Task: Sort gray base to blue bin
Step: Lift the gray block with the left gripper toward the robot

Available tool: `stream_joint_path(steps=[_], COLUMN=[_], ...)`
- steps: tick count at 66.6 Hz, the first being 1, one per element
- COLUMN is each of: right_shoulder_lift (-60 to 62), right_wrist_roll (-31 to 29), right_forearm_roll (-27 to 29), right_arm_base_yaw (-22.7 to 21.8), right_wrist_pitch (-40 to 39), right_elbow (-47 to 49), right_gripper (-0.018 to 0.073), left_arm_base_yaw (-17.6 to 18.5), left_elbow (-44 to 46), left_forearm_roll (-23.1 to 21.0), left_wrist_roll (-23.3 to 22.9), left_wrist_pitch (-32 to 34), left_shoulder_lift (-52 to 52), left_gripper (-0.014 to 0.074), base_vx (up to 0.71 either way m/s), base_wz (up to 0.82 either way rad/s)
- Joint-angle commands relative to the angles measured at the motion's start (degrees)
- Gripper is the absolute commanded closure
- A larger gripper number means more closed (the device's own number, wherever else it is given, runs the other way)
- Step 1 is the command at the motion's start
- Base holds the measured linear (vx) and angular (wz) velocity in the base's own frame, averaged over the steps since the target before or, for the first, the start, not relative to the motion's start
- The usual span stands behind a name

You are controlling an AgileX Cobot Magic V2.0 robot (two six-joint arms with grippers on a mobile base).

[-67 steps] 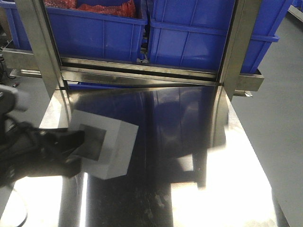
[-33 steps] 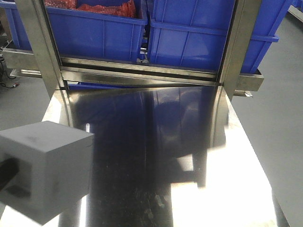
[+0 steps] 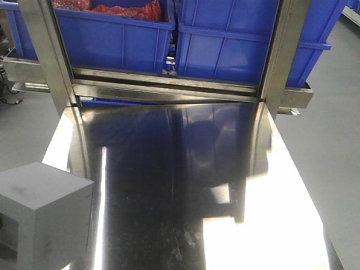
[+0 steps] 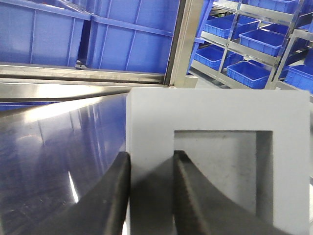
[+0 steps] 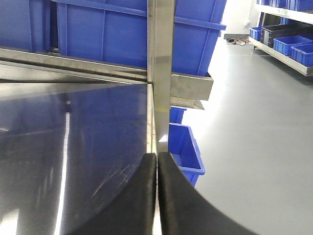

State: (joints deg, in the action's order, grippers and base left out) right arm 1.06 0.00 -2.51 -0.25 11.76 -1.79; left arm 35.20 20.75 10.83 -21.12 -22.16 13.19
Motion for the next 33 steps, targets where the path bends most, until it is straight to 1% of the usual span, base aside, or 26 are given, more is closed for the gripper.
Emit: stream_joint_path(steps=[1, 33], right_shoulder_lift=[0.4, 0.4], right_wrist_roll=[-0.7, -0.7], right_forearm_roll=[-0.5, -0.5], right_arm_base_yaw=[-0.1, -0.1], right_wrist_pitch=[-4.6, -4.6], right_elbow=[-0.3, -0.3], right_gripper=[0.0564, 0.0564], left_arm_base_yaw=[0.4, 0.4], left_elbow=[1.7, 1.7], left_forearm_roll=[-0.1, -0.1], left_wrist_roll=[-0.4, -0.4], left_wrist_pitch=[6.1, 6.1], left_shoulder_lift=[0.6, 0.6], left_gripper=[0.0605, 0.0603], base_vx=[0.00, 0.00], base_wz=[0.00, 0.00])
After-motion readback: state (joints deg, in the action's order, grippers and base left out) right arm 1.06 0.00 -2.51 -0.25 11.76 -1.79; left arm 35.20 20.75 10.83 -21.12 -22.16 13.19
